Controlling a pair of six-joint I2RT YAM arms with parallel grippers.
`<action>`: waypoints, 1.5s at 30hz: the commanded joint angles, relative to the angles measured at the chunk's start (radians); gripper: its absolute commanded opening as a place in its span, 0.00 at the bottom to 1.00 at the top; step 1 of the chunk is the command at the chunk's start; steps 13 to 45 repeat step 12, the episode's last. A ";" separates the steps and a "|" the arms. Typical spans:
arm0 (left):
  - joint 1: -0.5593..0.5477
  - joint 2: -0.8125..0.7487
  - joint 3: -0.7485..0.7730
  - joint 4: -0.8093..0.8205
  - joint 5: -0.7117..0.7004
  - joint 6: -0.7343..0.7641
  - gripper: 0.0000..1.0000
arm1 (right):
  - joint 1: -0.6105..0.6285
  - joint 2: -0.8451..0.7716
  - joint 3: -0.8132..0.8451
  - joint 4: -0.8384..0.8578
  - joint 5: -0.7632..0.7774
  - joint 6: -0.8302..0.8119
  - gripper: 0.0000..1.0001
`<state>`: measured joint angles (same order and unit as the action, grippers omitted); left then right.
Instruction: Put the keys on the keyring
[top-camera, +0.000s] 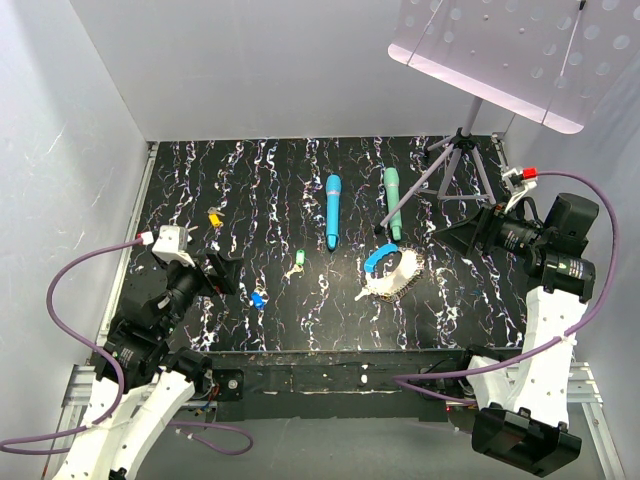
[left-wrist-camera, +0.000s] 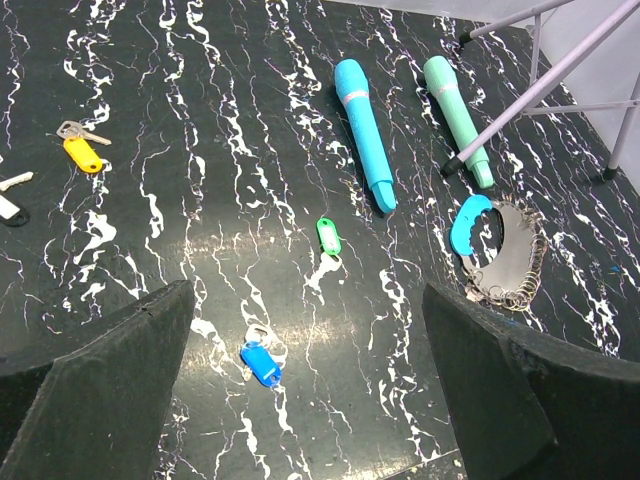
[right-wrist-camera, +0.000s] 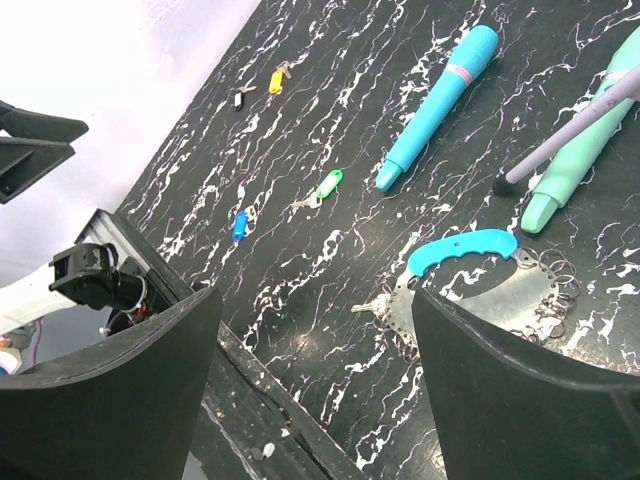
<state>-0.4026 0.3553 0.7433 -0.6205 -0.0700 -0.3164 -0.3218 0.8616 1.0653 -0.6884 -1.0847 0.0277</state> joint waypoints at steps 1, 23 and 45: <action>0.004 -0.004 -0.004 0.005 0.006 -0.003 0.98 | -0.008 -0.006 0.001 0.035 -0.026 0.011 0.86; 0.004 -0.001 -0.002 0.007 0.007 -0.003 0.98 | -0.008 -0.007 -0.018 0.067 -0.012 0.064 0.88; 0.004 -0.001 -0.002 0.007 0.007 -0.003 0.98 | -0.008 -0.007 -0.018 0.067 -0.012 0.064 0.88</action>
